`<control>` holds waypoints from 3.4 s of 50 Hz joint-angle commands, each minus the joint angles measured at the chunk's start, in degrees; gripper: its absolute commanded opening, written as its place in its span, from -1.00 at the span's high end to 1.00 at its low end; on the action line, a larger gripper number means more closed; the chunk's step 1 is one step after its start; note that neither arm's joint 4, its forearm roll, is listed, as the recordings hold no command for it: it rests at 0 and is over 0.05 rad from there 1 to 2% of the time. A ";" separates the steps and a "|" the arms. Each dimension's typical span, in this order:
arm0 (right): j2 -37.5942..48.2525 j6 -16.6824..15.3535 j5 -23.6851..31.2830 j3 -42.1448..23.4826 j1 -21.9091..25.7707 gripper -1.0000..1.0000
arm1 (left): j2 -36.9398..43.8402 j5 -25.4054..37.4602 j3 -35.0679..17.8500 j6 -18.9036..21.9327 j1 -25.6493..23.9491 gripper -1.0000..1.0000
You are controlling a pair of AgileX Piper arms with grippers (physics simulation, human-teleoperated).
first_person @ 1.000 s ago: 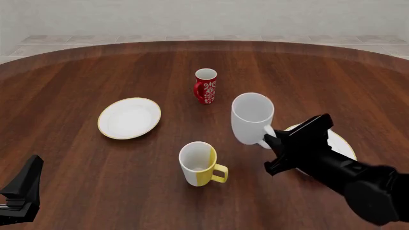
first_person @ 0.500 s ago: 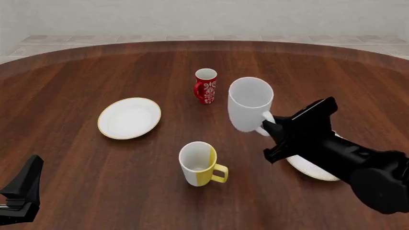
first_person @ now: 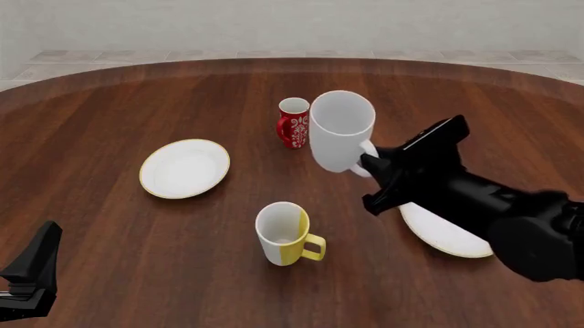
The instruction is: Put the white mug on the left plate.
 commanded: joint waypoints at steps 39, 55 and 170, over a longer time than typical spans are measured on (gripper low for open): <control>12.15 0.71 1.03 -14.66 6.19 1.00 | 0.00 0.00 0.00 0.00 0.00 -1.00; 17.02 1.47 2.51 -20.97 7.03 1.00 | 0.00 0.00 0.00 0.00 0.00 -1.00; 45.44 2.22 9.55 -53.24 12.80 1.00 | 0.00 0.00 0.00 0.00 0.00 -1.00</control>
